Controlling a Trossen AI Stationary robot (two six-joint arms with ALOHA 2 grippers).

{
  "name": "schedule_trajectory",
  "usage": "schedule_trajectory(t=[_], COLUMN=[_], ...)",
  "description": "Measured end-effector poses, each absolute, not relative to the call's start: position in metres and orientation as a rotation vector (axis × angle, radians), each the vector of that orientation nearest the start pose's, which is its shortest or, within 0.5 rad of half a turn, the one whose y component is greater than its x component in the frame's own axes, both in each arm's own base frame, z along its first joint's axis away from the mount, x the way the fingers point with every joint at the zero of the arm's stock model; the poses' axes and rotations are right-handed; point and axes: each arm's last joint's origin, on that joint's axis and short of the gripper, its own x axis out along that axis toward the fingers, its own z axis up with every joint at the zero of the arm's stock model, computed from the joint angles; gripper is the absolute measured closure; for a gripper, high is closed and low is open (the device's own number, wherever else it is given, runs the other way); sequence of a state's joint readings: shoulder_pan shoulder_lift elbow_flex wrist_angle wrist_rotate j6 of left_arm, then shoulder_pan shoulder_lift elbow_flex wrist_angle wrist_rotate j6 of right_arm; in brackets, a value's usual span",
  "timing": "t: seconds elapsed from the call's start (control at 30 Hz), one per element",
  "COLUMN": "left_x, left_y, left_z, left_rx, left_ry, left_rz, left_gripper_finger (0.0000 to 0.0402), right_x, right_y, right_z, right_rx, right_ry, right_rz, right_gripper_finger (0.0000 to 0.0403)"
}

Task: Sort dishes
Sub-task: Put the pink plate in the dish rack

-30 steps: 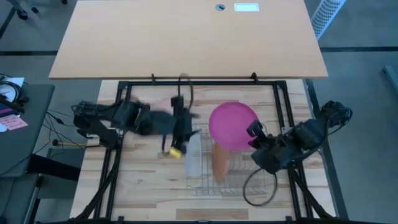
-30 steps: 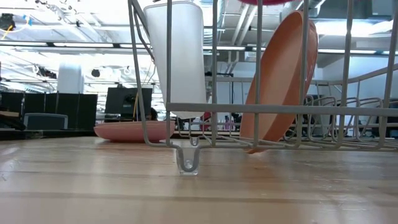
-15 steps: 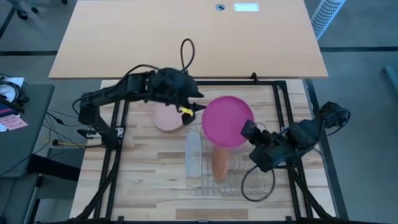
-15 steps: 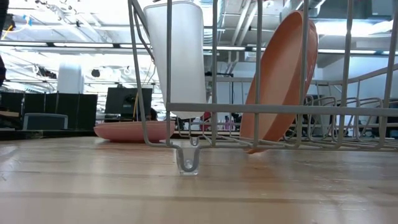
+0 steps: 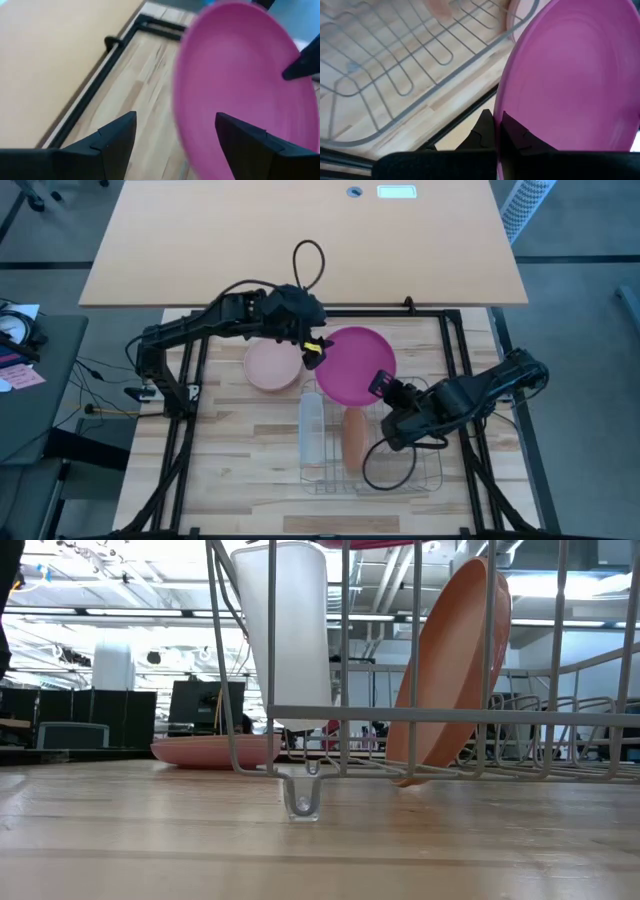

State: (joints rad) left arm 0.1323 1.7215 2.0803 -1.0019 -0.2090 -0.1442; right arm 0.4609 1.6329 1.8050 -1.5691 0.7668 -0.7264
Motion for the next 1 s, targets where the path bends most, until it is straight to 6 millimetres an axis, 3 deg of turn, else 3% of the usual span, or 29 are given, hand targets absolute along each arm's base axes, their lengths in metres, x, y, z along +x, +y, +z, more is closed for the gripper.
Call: schedule_trajectory(t=[0.37,0.83,1.0], left_x=[0.361,0.364,0.364], left_y=[0.033,0.023,0.023], left_z=[0.431,0.432,0.432], left_rx=[0.039,0.134,0.13], left_ry=[0.662,0.647,0.643], left_rz=[0.571,0.613,0.611], left_gripper_finger=[0.0203,0.0382,0.0389], right_x=[0.269,0.272,0.272], right_y=[0.106,0.1,0.1], right_z=[0.375,0.375,0.375], right_rx=[-1.41,-1.394,-1.393], right_ry=[1.273,1.29,1.288], right_rz=[0.126,0.111,0.11], right_gripper_finger=[0.0403,0.0403,0.0402])
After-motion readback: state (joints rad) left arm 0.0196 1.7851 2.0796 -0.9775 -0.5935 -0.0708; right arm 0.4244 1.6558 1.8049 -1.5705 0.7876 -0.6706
